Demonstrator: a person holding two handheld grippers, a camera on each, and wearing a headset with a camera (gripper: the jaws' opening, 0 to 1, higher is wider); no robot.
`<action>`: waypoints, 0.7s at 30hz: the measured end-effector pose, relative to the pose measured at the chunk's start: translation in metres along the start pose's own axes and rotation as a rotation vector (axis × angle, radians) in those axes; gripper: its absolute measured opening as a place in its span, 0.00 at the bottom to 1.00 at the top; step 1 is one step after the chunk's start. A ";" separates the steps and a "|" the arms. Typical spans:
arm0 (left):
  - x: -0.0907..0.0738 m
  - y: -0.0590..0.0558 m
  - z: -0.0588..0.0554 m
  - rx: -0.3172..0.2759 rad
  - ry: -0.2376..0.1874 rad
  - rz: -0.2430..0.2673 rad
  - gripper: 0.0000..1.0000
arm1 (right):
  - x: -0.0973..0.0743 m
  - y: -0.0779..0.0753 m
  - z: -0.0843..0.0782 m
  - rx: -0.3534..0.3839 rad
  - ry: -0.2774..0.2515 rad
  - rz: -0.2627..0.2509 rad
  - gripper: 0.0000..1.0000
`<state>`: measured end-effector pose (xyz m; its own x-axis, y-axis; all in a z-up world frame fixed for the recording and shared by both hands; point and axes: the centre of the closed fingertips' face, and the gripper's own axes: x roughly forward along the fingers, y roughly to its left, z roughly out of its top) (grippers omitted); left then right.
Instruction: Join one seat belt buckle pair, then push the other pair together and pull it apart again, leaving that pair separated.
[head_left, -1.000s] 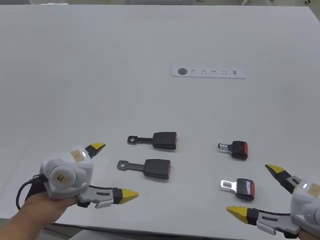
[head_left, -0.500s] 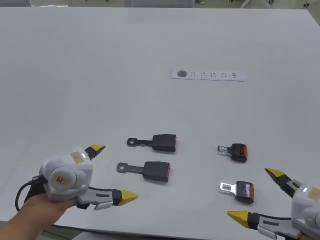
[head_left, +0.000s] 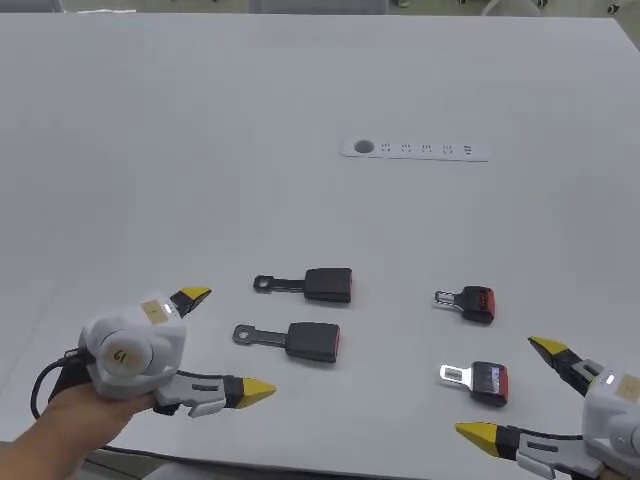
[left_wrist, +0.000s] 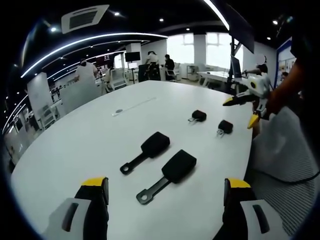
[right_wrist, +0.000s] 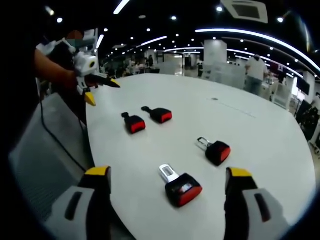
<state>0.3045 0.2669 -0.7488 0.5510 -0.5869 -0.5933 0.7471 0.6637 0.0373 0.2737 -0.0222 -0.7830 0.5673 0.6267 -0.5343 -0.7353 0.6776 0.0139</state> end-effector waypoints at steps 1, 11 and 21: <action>0.000 0.000 0.000 0.000 0.000 -0.001 0.98 | 0.000 0.000 0.000 0.001 0.002 0.001 0.96; 0.005 -0.001 0.000 0.003 0.007 -0.012 0.98 | -0.002 -0.005 -0.007 -0.001 0.021 0.008 0.93; 0.016 -0.001 0.002 0.017 0.021 -0.032 0.97 | -0.001 -0.015 -0.013 -0.015 0.045 0.013 0.92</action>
<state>0.3130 0.2557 -0.7568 0.5185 -0.5980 -0.6112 0.7708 0.6363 0.0314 0.2792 -0.0383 -0.7940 0.5406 0.6173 -0.5716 -0.7482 0.6634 0.0086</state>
